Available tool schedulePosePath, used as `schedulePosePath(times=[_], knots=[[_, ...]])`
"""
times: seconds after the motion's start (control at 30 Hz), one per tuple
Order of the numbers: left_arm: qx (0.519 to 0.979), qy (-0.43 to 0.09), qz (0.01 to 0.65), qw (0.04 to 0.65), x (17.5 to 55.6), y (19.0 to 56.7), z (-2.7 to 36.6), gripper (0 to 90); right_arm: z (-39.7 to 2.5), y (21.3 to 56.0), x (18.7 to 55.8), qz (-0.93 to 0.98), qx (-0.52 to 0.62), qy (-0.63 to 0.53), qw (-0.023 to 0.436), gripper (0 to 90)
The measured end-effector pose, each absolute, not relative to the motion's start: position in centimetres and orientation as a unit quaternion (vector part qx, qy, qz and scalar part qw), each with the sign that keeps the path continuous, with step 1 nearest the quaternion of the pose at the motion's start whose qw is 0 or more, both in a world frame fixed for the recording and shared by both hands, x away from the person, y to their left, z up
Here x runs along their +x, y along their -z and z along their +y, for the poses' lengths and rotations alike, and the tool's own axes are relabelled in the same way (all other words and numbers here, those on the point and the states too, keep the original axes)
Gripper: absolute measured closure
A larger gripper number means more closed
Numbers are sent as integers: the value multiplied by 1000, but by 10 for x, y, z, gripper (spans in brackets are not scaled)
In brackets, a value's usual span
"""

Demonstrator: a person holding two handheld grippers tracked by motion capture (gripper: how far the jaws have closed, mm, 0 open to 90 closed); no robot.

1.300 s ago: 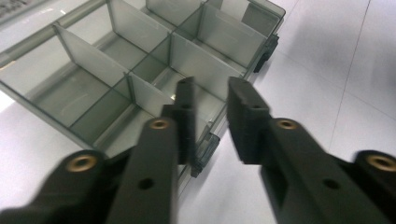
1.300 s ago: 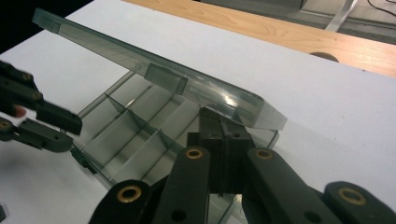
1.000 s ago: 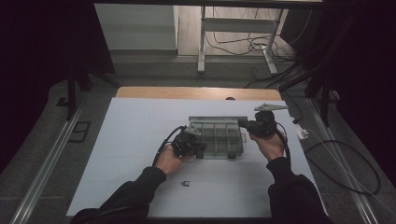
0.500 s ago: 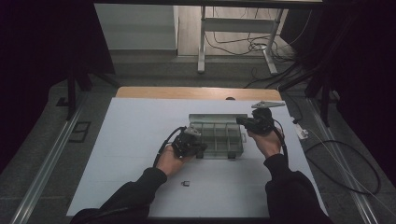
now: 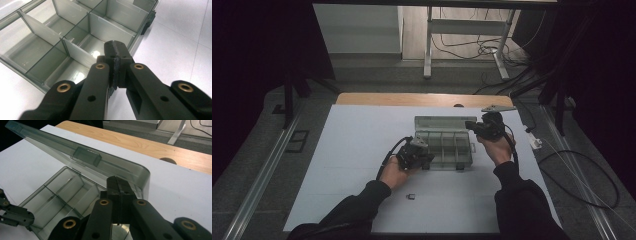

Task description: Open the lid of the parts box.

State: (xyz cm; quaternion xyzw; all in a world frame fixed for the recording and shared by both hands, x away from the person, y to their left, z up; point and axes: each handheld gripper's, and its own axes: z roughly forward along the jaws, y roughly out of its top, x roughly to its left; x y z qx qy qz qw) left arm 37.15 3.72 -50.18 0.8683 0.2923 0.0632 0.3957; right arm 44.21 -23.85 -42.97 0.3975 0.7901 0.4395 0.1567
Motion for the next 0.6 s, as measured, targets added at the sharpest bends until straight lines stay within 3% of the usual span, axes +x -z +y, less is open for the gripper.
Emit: schedulePosePath(times=[0.6], knots=[[868, -64, 291, 397, 371, 502, 37, 894, -235, 430, 458, 786, 400, -443, 160, 886]])
